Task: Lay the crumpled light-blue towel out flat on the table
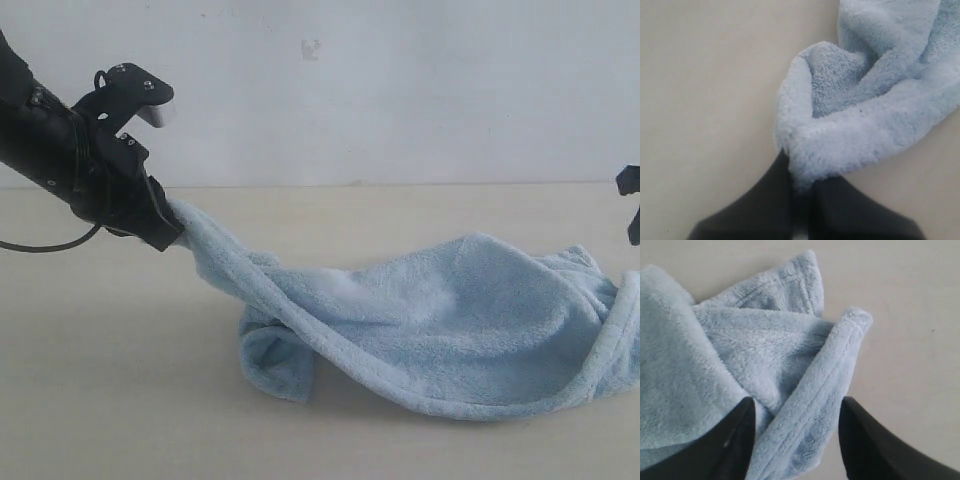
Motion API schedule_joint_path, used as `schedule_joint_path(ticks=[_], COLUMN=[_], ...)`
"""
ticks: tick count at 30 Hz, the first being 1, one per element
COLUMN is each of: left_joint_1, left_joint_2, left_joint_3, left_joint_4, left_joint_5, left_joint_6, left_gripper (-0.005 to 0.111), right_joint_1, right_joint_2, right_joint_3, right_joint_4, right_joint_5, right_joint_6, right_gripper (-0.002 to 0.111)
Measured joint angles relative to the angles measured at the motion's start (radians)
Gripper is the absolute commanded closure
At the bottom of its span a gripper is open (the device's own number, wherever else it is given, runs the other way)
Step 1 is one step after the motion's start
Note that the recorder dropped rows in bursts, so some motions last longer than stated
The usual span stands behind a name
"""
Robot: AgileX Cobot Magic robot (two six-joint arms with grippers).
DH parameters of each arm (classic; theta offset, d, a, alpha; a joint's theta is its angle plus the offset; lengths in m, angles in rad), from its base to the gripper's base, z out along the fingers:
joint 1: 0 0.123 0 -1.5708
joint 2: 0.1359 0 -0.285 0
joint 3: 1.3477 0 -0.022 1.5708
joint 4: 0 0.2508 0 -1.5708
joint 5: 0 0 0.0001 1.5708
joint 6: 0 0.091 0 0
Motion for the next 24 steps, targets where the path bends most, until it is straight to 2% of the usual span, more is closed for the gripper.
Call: schedule_joint_path(ticks=[12, 22, 24], left_joint_1=[0.000, 0.000, 0.000], left_joint_2=[0.000, 0.000, 0.000], left_joint_3=[0.000, 0.000, 0.000], left_joint_4=[-0.008, -0.061, -0.073], left_joint_5=[0.000, 0.000, 0.000], left_joint_6=[0.000, 0.007, 0.011], left_gripper=[0.103, 0.103, 0.103], right_joint_1=[-0.011, -0.011, -0.011], right_joint_2=[0.232, 0.335, 0.343], right_joint_3=[-0.058, -0.130, -0.130], right_joint_4=[0.034, 0.011, -0.011], right_joint_5=[-0.155, -0.176, -0.176], right_joint_6=[0.001, 0.001, 0.007], right_gripper=[0.060, 0.060, 0.063])
